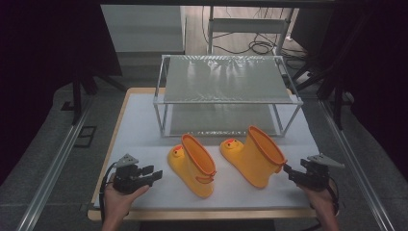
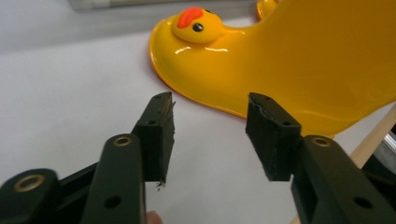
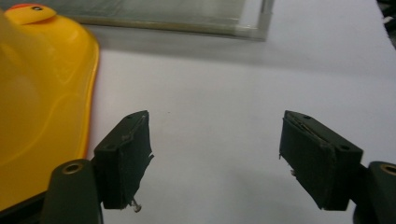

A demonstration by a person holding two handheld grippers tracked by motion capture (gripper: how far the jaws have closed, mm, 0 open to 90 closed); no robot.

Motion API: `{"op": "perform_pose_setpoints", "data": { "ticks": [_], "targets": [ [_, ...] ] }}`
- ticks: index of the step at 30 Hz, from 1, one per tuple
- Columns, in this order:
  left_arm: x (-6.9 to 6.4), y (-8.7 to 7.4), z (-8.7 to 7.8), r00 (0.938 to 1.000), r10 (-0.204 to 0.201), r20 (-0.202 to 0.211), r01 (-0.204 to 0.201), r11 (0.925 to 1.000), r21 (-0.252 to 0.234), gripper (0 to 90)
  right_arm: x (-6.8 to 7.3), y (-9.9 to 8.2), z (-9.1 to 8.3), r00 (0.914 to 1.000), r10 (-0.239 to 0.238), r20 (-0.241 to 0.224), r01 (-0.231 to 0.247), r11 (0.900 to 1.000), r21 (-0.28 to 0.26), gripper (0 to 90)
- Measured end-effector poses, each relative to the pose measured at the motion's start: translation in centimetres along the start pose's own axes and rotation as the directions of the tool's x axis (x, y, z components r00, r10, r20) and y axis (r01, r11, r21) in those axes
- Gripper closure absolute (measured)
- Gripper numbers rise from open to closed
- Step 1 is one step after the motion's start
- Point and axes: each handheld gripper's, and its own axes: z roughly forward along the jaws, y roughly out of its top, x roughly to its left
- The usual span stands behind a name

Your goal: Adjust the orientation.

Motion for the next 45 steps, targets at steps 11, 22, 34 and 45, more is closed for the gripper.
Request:
{"op": "perform_pose_setpoints", "data": {
  "ticks": [11, 22, 34, 45],
  "targets": [
    [-0.9, -0.2, 0.3, 0.9998, 0.021, 0.001, -0.021, 0.9998, 0.005, 85.7, 0.2, -0.3, 0.2, 0.9997, -0.01, -0.023, 0.01, 1.0, 0.001, 28.8],
    [-1.0, -0.4, 0.9, 0.9996, 0.028, 0.002, -0.028, 0.9994, 0.02, 84.6, -0.3, -0.7, 0.7, 0.9998, 0.009, -0.017, -0.009, 0.9996, 0.027, 30.4],
    [-0.8, -0.3, 0.9, 0.9998, 0.02, -0.002, -0.02, 0.9997, 0.015, 77.1, -0.5, -0.9, 0.8, 0.9999, 0.011, -0.01, -0.011, 0.9992, 0.038, 31.2],
    [-1.9, -0.3, 1.1, 0.9986, 0.044, 0.031, -0.045, 0.9983, 0.037, 88.3, -0.4, -0.9, 0.9, 1.0, 0.005, -0.004, -0.004, 0.9992, 0.041, 31.8]
  ]
}}
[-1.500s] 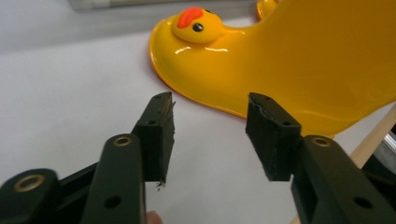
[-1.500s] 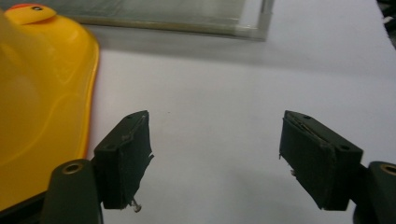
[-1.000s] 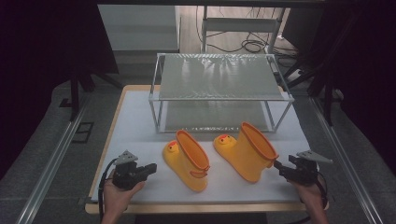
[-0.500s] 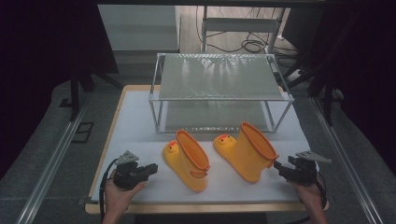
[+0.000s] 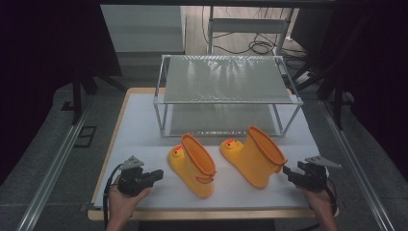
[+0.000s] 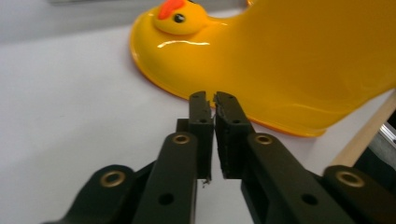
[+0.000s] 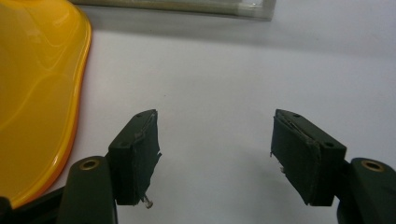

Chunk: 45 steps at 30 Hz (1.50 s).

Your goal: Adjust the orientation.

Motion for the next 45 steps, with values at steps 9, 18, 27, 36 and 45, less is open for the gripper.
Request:
{"op": "perform_pose_setpoints", "data": {
  "ticks": [9, 18, 27, 36, 45],
  "targets": [
    [-2.7, 0.0, 1.1, 0.9969, 0.065, 0.044, -0.067, 0.9972, 0.034, 90.0, -0.1, -0.1, 0.1, 1.0, -0.001, 0.0, 0.001, 1.0, 0.002, 32.2],
    [-6.6, -0.9, 3.8, 0.9834, 0.15, 0.102, -0.159, 0.9834, 0.087, 90.0, -0.1, -0.2, 0.1, 1.0, 0.002, 0.003, -0.002, 1.0, 0.008, 32.4],
    [-10.5, -2.1, 6.5, 0.966, 0.226, 0.126, -0.238, 0.9668, 0.093, 90.0, -0.2, -0.3, 0.3, 1.0, 0.005, 0.005, -0.005, 0.9999, 0.011, 32.6],
    [-12.8, -1.7, 8.8, 0.9608, 0.271, 0.06, -0.273, 0.961, 0.042, 90.0, -0.3, -0.4, 0.3, 0.9999, 0.013, 0.01, -0.014, 0.9998, 0.013, 32.7],
    [-13.3, -1.2, 8.8, 0.9635, 0.267, 0.02, -0.267, 0.9636, -0.022, 90.0, -0.4, -0.5, 0.4, 0.9997, 0.018, 0.014, -0.018, 0.9997, 0.018, 32.8]
  ]
}}
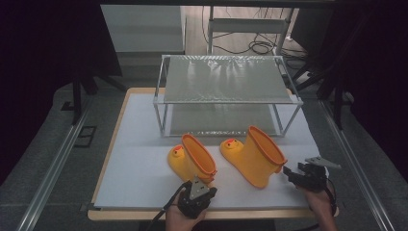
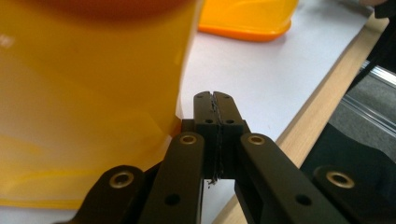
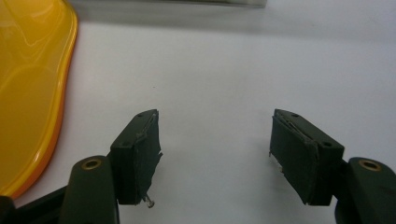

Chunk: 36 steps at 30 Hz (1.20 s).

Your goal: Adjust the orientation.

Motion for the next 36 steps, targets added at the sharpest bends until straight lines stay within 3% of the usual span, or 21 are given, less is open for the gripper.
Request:
{"op": "perform_pose_setpoints", "data": {
  "ticks": [8, 14, 25, 28, 36],
  "targets": [
    [0.3, -0.2, -0.3, 1.0, 0.001, 0.001, -0.001, 1.0, -0.003, 90.0, 0.0, 0.0, -0.1, 1.0, 0.003, 0.004, -0.003, 1.0, 0.0, 32.7],
    [1.1, -1.2, -1.8, 0.9997, -0.022, 0.009, 0.022, 0.9998, 0.0, 90.0, -0.5, 0.0, -0.3, 0.9999, 0.015, 0.008, -0.015, 0.9999, -0.005, 32.9],
    [4.9, -3.4, -5.6, 0.9952, -0.093, -0.03, 0.093, 0.9956, -0.005, 90.0, -0.5, 0.0, -0.4, 0.9998, 0.016, 0.012, -0.016, 0.9999, -0.006, 32.9],
    [6.3, -4.1, -6.7, 0.9913, -0.122, -0.049, 0.122, 0.9925, -0.011, 90.0, -0.5, 0.0, -0.4, 0.9997, 0.018, 0.014, -0.018, 0.9998, -0.006, 32.9],
    [8.1, -4.7, -7.9, 0.9844, -0.165, -0.061, 0.164, 0.9862, -0.019, 88.2, -0.5, 0.0, -0.3, 0.9997, 0.017, 0.015, -0.017, 0.9998, -0.003, 32.9]
  ]
}}
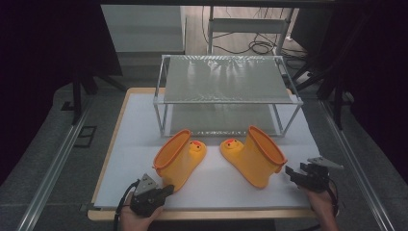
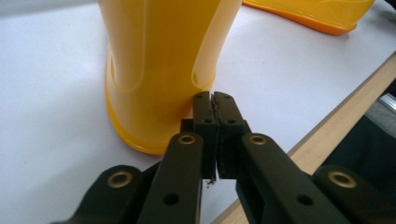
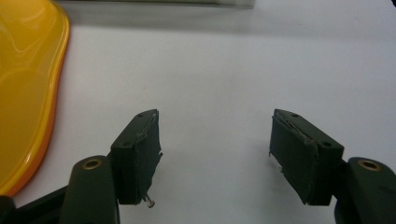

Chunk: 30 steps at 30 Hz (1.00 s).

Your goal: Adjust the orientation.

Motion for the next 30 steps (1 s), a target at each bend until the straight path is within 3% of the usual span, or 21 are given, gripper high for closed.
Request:
{"op": "perform_pose_setpoints", "data": {
  "ticks": [5, 8, 10, 13, 18, 25, 28, 30],
  "targets": [
    [0.3, -0.4, -0.5, 0.9995, 0.01, 0.031, -0.01, 0.9998, 0.019, 72.7, 0.0, 0.0, 0.0, 1.0, 0.002, 0.0, -0.002, 1.0, -0.003, 33.0],
    [1.4, -1.1, -1.6, 0.9996, -0.014, 0.026, 0.014, 0.9998, 0.017, 65.3, 0.0, 0.0, 0.0, 1.0, 0.002, -0.002, -0.002, 1.0, -0.005, 33.0],
    [2.6, -1.5, -2.5, 0.9993, -0.035, -0.009, 0.035, 0.9994, -0.001, 59.3, -0.1, 0.0, 0.0, 1.0, 0.003, -0.006, -0.003, 1.0, -0.007, 33.1],
    [4.5, -1.1, -3.3, 0.9966, -0.077, -0.03, 0.077, 0.997, -0.003, 55.8, -0.1, 0.0, 0.0, 1.0, 0.004, -0.008, -0.004, 1.0, -0.008, 33.2],
    [6.4, 0.6, -2.8, 0.9943, -0.095, -0.047, 0.096, 0.9954, 0.0, 52.3, 0.2, 0.1, 0.0, 0.9997, -0.012, -0.02, 0.011, 0.9999, -0.012, 33.6],
    [7.5, 2.6, -1.7, 0.9937, -0.107, -0.032, 0.108, 0.9936, 0.032, 47.4, 0.3, 0.0, 0.0, 0.998, -0.037, -0.051, 0.037, 0.9992, -0.013, 34.9],
    [7.5, 2.8, -1.5, 0.9927, -0.106, -0.057, 0.107, 0.9942, 0.013, 47.5, 0.3, 0.1, -0.1, 0.9977, -0.037, -0.057, 0.037, 0.9992, -0.015, 36.4],
    [7.5, 2.7, -1.4, 0.9928, -0.111, -0.045, 0.112, 0.9935, 0.02, 47.5, 0.2, 0.1, -0.2, 0.9969, -0.042, -0.067, 0.041, 0.9991, -0.014, 38.7]
  ]
}}
